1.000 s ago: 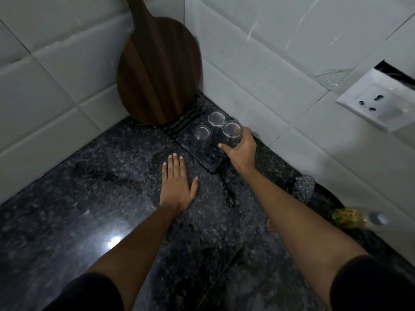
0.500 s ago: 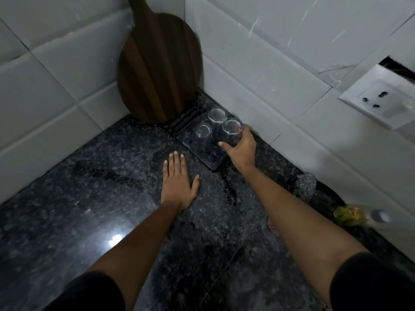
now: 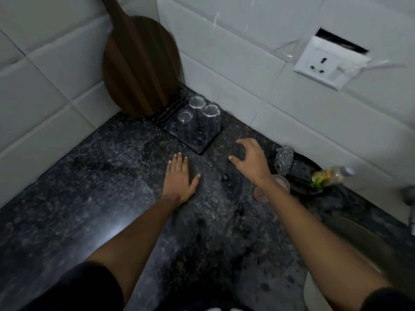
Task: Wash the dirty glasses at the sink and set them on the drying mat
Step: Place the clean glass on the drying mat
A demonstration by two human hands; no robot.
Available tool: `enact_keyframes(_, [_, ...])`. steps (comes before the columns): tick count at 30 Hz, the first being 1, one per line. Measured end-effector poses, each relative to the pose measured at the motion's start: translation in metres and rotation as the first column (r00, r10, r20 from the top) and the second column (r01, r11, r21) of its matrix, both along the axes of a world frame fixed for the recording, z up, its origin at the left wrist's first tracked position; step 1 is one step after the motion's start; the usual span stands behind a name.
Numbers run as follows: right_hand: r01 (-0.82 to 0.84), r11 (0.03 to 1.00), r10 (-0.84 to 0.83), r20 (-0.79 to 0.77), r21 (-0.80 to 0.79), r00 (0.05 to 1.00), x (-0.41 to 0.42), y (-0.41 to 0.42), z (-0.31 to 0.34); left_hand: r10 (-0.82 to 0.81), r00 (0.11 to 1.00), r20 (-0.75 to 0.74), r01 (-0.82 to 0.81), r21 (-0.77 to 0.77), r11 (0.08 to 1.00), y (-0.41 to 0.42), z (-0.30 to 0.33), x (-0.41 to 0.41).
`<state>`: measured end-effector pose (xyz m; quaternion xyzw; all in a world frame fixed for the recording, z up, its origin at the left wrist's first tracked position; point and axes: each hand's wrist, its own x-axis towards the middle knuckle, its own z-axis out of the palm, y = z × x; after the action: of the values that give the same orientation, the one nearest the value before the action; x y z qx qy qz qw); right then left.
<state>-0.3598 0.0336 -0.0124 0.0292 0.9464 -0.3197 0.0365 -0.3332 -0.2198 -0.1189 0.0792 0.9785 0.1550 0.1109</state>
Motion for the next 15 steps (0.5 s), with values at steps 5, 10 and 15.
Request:
enact_keyframes(5, [0.034, 0.949, -0.006, -0.09, 0.313, 0.996, 0.092, 0.049, 0.005, -0.141, 0.989, 0.048, 0.139, 0.045, 0.989, 0.058, 0.008, 0.055])
enact_keyframes(10, [0.062, 0.961, -0.06, -0.019, 0.269, 0.998, 0.127, 0.064, 0.0, -0.318, 0.941, 0.116, 0.321, -0.01, 0.947, 0.103, 0.01, 0.095])
enact_keyframes(15, [0.15, 0.98, -0.151, -0.004, 0.13, 0.988, 0.153, 0.079, 0.0, -0.323, 0.938, 0.126, 0.327, -0.011, 0.945, 0.124, 0.012, 0.119])
